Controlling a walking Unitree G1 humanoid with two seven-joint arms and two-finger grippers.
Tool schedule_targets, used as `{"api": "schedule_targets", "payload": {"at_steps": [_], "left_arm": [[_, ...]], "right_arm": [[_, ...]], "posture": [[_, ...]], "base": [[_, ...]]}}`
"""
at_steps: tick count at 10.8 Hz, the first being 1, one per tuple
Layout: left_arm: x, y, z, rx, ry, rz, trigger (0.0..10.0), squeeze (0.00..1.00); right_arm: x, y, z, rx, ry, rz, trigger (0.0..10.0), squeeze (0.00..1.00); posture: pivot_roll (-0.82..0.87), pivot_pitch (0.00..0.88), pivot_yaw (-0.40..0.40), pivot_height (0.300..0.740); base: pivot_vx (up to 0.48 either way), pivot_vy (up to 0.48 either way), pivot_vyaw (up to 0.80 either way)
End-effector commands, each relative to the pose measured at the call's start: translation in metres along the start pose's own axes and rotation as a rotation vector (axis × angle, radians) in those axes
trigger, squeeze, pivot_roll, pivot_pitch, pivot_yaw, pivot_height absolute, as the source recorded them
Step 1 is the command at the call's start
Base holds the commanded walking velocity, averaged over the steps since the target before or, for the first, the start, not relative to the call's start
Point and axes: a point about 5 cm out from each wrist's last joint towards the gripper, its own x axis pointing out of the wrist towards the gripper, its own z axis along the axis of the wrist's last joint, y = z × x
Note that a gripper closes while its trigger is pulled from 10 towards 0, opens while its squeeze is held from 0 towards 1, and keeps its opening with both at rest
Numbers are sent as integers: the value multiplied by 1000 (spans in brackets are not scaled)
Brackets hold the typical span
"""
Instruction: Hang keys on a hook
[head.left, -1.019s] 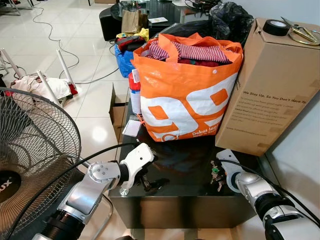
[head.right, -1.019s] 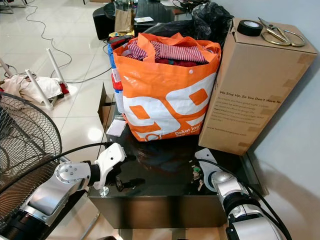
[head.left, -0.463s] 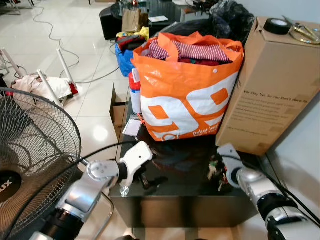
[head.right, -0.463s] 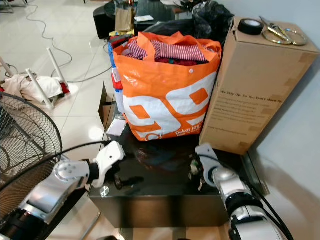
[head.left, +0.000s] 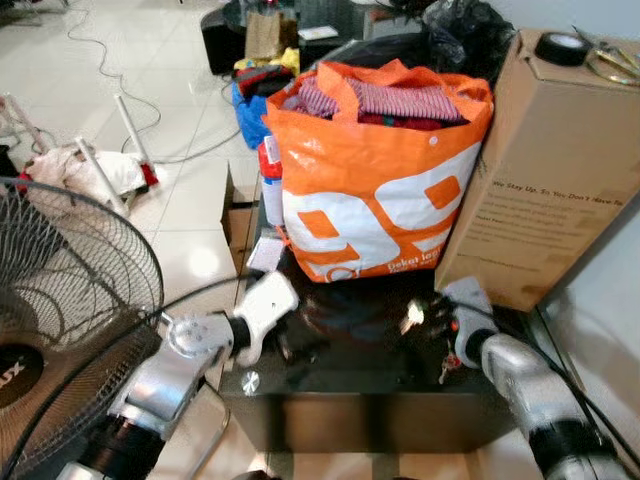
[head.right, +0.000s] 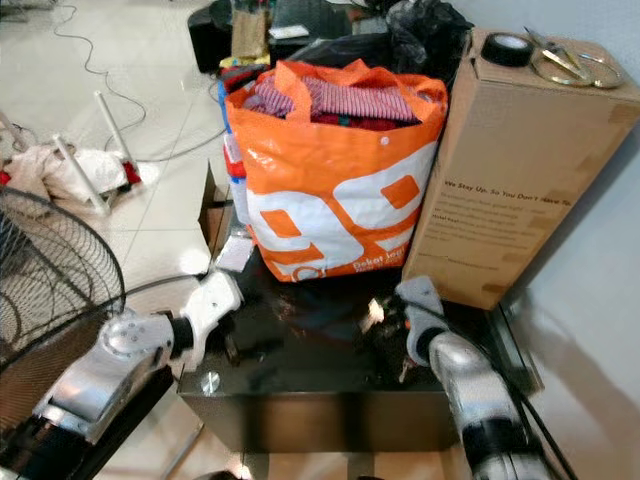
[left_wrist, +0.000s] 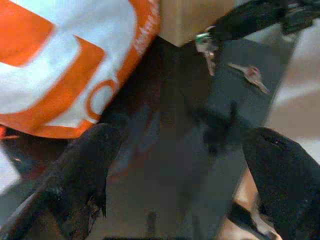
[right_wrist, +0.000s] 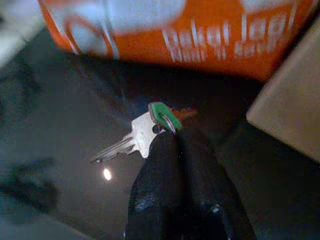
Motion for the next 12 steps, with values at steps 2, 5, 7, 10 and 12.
{"api": "schedule_targets", "payload": {"at_steps": [2, 5, 7, 10, 12], "left_arm": [[-4, 6, 6, -11, -66, 121, 10000, 0], [-16, 16, 19, -46, -196, 415, 10000, 0], [-28, 17, 31, -104, -291, 574, 10000, 0], [-29, 12, 31, -127, -296, 628, 10000, 0], [-27, 11, 32, -124, -296, 630, 10000, 0]], "right_arm": [[-14, 5, 23, 50, -190, 21, 0, 0], [-45, 5, 52, 111, -421, -107, 0, 0], [-63, 5, 67, 94, -491, -251, 4941, 0], [-59, 21, 80, 92, -476, -318, 10000, 0], [-56, 22, 77, 89, -444, -335, 10000, 0]], "posture": [[-56, 0, 44, 740], [-49, 0, 25, 740], [-45, 0, 20, 740], [-32, 0, 0, 740], [-32, 0, 0, 740]], "base": [[0, 0, 0], [0, 0, 0], [0, 0, 0], [0, 0, 0], [0, 0, 0]]}}
